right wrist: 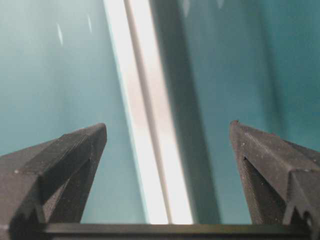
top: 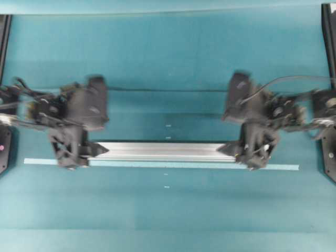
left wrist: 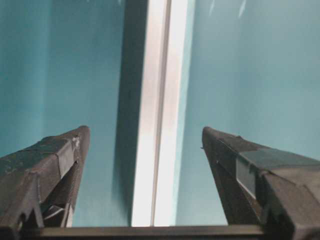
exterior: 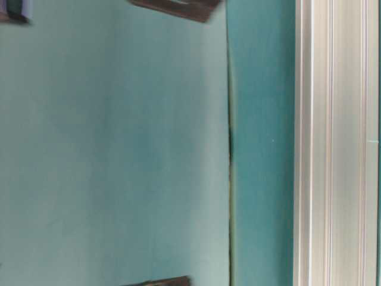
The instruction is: Lift the metal rail with both hands and move it towards you.
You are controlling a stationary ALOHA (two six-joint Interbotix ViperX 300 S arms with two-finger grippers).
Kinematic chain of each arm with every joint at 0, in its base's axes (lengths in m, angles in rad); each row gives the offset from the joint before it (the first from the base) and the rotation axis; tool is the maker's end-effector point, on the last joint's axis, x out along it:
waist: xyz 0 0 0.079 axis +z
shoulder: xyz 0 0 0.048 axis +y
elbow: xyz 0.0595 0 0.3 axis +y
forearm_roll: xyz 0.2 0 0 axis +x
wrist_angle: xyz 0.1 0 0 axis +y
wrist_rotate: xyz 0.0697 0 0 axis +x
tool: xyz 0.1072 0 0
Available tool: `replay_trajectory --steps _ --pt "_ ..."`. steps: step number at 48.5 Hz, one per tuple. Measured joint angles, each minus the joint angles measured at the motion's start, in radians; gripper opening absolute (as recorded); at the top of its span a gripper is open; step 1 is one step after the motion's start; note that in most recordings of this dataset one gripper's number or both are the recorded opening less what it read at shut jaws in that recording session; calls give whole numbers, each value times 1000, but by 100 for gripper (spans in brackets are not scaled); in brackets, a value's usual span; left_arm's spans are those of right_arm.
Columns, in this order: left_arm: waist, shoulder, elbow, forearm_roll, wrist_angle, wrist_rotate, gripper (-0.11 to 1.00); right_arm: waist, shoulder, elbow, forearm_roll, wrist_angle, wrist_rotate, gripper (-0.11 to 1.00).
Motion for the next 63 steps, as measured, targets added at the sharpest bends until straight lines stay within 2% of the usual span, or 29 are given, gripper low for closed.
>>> replay_trajectory --steps 27,63 --pt "8 -250 91 2 -175 2 88 -8 -219 21 -11 -81 -9 99" --pt "11 -595 147 0 -183 3 88 -9 -555 89 -11 -141 -3 99"
